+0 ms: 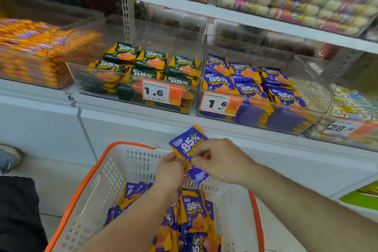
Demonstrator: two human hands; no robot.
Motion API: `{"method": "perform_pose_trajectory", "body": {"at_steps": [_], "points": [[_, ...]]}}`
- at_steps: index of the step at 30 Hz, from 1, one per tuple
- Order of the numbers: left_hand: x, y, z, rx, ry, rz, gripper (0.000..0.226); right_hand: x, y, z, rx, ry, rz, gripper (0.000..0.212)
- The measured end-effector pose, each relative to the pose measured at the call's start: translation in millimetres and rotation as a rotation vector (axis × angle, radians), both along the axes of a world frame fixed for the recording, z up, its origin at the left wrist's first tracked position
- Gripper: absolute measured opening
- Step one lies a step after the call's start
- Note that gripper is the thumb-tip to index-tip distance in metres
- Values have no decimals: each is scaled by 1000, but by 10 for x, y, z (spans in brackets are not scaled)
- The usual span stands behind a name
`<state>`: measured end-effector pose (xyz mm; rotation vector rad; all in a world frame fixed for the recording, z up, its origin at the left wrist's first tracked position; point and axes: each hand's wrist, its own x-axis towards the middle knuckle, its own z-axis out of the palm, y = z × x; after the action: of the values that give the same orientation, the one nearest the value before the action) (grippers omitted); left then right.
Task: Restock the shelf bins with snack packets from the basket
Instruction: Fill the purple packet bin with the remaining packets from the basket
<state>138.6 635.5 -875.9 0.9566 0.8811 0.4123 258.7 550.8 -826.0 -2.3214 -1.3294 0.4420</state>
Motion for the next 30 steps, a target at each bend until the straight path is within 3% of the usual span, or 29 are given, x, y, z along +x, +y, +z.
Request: {"method": "perform_pose_trajectory", "body": {"at_steps": [1, 3, 8, 12, 13, 15, 17, 18, 20, 23, 26, 30], "points": [[-2, -4, 114, 48, -25, -1, 29, -32, -29, 269, 145, 68, -82, 11], [30, 6, 286, 171, -46, -37, 32, 19, -150, 463, 310, 107, -198, 24], [155, -56, 635, 388, -132, -131, 35, -19, -193, 418, 341, 303, -334, 26], [293, -56, 896, 485, -239, -199, 31, 27, -185, 563, 492, 229, -406, 33], [336, -29, 922, 580, -245, -189, 25, 51, -195, 663, 537, 248, -435, 34], [446, 103, 948, 1051, -169, -62, 16, 190, -209, 913, 658, 354, -492, 34], [580, 260, 912, 1555, 109, 7, 46, 419, -213, 1184, 755, 395, -554, 32], [629, 309, 910, 1665, 269, -26, 59, 559, -204, 1303, 781, 391, -592, 31], [696, 392, 902, 1735, 481, -128, 79, 855, -148, 1449, 778, 363, -648, 29], [763, 435, 840, 1761, 581, -172, 96, 1301, -5, 1449, 655, 278, -731, 23], [821, 464, 786, 1778, 569, -84, 94, 1611, 194, 1384, 510, 100, -740, 26], [811, 482, 750, 1826, 566, -40, 89, 1738, 412, 1229, 145, -106, -693, 35]]}}
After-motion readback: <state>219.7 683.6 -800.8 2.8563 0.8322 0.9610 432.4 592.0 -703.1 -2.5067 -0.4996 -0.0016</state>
